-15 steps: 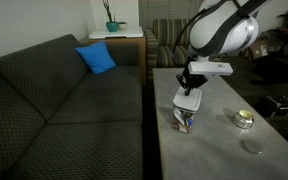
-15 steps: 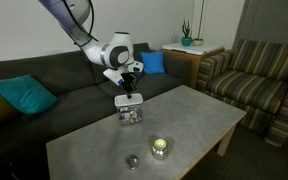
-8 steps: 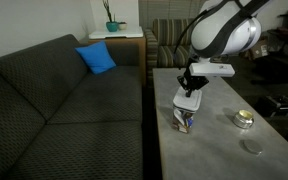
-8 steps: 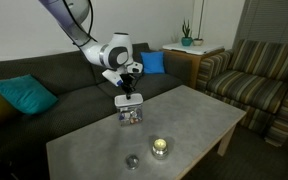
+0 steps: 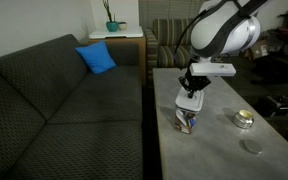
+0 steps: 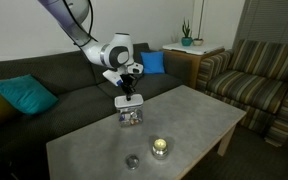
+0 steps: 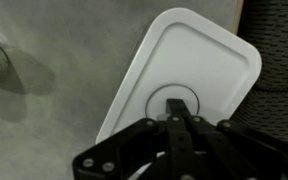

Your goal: Press the button on the white lid then remove the lid from the jar and put it on the table

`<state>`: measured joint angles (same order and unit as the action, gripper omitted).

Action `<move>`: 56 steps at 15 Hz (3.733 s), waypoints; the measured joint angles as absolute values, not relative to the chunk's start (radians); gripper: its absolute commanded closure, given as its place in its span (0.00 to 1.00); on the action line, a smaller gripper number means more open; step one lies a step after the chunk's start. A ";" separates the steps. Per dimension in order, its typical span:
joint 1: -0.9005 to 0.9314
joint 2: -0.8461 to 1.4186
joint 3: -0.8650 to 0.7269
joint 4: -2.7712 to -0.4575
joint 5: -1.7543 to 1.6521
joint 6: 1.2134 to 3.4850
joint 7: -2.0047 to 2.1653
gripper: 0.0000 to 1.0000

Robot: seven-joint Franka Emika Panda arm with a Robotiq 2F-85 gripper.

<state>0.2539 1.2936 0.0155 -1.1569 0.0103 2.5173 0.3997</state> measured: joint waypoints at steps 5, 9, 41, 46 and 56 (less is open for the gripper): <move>0.268 1.312 -0.021 -1.103 0.010 2.397 0.447 1.00; 0.268 1.328 -0.024 -1.063 0.010 2.350 0.452 1.00; 0.266 1.247 0.002 -1.164 -0.043 2.305 0.136 0.00; 0.259 1.262 0.006 -1.154 -0.042 2.305 0.136 0.03; 0.248 1.290 0.021 -1.105 -0.031 2.306 0.150 0.00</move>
<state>0.2476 1.2899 0.0210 -1.1049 -0.0308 2.3056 0.1498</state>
